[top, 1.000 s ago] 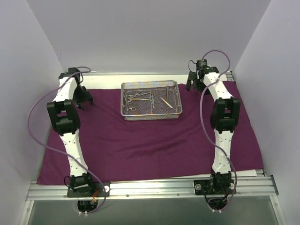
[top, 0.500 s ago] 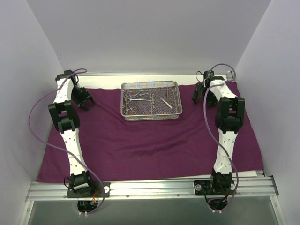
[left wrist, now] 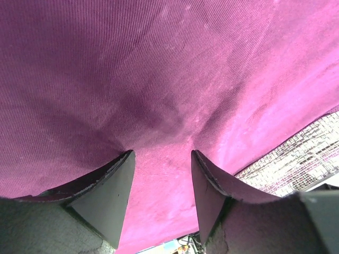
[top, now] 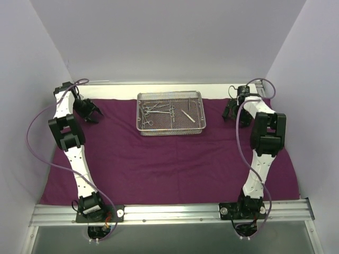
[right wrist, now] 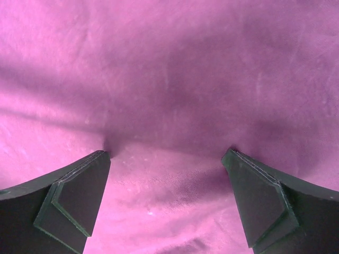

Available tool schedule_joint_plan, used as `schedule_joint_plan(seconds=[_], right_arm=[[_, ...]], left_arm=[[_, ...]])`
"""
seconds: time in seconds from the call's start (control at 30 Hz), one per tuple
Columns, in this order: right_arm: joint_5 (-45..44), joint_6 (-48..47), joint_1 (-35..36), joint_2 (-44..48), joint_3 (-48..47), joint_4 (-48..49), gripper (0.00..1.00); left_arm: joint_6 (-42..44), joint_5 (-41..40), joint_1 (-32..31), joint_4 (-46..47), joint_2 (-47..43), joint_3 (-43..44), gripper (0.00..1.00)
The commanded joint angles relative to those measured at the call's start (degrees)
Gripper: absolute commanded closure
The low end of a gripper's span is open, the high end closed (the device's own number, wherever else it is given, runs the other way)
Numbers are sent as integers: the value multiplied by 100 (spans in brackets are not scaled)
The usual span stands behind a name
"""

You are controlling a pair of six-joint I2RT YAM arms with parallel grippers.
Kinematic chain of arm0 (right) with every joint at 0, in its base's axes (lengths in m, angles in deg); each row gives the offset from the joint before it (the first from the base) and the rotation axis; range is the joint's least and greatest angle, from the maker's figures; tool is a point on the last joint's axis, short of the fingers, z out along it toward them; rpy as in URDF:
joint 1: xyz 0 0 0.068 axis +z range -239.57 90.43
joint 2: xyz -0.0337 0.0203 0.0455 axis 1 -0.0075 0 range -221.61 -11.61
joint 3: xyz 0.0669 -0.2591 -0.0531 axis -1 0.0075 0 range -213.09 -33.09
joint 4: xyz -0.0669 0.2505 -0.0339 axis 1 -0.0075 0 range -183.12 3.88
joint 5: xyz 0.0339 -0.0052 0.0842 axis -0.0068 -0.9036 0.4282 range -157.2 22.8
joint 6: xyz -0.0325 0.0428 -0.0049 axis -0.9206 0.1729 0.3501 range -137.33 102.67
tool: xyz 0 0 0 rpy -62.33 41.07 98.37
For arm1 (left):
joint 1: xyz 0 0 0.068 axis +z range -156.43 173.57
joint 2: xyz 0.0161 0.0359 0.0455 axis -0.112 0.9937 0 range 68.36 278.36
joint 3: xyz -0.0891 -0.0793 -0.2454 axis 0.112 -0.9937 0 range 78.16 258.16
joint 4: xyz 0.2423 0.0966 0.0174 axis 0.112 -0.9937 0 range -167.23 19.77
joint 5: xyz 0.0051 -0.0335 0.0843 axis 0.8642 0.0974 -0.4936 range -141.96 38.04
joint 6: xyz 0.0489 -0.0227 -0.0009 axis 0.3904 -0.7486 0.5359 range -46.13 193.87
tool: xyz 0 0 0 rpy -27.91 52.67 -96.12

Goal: Open and lay out the surgical kit
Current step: Smooth out the surgical kit at the center of the board.

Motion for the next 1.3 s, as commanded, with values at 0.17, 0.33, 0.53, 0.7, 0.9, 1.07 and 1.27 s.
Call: schedule_joint_plan(seconds=[0.17, 0.33, 0.53, 0.7, 0.9, 1.07, 1.27], right_arm=[[58, -1, -340, -1343, -1379, -1079, 0], [-179, -54, -217, -950, -1663, -1299, 0], [-109, -37, -146, -755, -2171, -1439, 0], [-30, 7, -137, -791, -1972, -1450, 0], [-30, -54, -138, -851, -1267, -1080, 0], [172, -46, -102, -1465, -1662, -1114, 0], [49, -19, -208, -1845, -2277, -1343, 0]], left_arm=[[61, -1107, 34, 656, -652, -938, 44], [324, -1835, 105, 501, -1268, -730, 43], [395, -1759, 70, 499, -1427, -622, 39], [404, -1416, 26, 403, -1208, -903, 40], [368, -1178, 43, 447, -691, -923, 44], [342, -1055, 122, 202, -57, -167, 45], [237, -835, 359, 315, 313, 247, 45]])
